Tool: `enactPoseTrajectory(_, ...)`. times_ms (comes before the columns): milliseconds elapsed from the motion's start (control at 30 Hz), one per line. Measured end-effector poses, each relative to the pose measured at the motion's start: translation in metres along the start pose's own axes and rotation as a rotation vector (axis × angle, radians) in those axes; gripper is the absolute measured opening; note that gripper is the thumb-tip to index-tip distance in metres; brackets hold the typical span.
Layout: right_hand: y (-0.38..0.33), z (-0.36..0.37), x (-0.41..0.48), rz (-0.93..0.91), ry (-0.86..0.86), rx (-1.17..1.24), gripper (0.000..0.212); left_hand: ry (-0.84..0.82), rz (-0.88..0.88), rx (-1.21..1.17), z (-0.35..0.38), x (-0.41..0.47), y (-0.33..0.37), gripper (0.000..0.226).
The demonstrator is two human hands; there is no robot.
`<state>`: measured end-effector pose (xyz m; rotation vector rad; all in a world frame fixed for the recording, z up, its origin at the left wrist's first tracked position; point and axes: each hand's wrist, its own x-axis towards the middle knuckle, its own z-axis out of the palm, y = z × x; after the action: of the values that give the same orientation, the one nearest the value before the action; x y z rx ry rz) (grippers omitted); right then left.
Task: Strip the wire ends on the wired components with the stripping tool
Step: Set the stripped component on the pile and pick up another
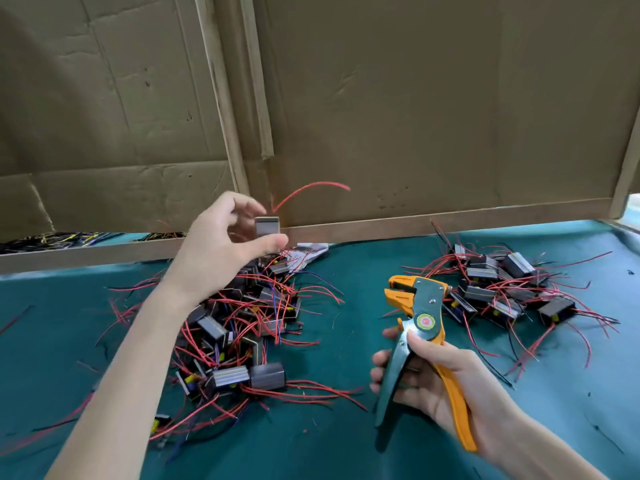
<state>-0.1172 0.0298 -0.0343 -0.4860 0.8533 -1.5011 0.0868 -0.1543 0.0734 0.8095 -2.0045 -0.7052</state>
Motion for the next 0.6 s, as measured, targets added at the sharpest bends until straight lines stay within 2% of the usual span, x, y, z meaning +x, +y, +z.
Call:
enactPoseTrajectory(67,-0.001,0.000,0.000,-0.012,0.009,0.003,0.036,-0.036,0.029,-0.119,0.011,-0.002,0.009,0.041)
enactPoseTrajectory(167,-0.004,-0.001,0.000,-0.030,0.021,0.008,0.038,-0.146,0.029,-0.219,0.029,-0.007,0.016,0.026)
enactPoseTrajectory(267,-0.006,-0.002,0.000,-0.043,0.024,-0.006,0.040,-0.216,-0.007,-0.277,0.044,-0.012,0.015,0.027)
enactPoseTrajectory(367,-0.007,-0.004,0.001,-0.051,0.029,-0.014,0.042,-0.267,-0.068,-0.407,0.053,-0.015,0.014,0.017)
enactPoseTrajectory(467,-0.008,-0.004,0.001,-0.053,0.031,-0.019,0.043,-0.237,-0.115,-0.518,0.061,-0.015,0.012,0.020)
enactPoseTrajectory(600,-0.009,-0.005,0.001,-0.066,0.035,-0.039,0.044,-0.132,-0.073,-0.510,0.068,-0.016,0.010,0.013)
